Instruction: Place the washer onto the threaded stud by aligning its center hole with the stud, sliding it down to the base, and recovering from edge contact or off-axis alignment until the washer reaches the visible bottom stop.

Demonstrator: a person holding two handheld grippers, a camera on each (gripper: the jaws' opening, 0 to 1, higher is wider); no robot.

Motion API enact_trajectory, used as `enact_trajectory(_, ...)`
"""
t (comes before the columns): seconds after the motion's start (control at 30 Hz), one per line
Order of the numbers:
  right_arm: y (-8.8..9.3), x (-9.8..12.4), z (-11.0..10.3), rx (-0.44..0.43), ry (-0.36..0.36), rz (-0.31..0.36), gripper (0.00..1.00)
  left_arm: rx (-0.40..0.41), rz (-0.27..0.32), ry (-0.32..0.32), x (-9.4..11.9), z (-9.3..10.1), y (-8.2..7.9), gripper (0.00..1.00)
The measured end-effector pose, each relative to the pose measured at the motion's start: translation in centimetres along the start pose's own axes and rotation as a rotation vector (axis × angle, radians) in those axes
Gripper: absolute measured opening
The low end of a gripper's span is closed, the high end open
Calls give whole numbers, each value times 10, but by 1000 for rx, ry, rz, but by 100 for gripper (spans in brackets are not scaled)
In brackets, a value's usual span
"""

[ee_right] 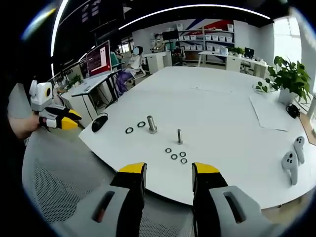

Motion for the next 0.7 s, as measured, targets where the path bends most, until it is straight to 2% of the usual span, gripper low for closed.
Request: enact_trajectory(0.7,2,-1,1,-15,4,-16,39,2,-14,2,-1,-1,2,21)
Point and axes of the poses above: the point that each gripper's makers call its tool centre point, and the gripper's own axes: x roughly backward along the fingers, z roughly to its right, y roughly out of its underside, the point moved 6 cm from there along x, roughly backward along the fingers, and after that the axes turned 4 degrees about -x, right-handed, at the moved point
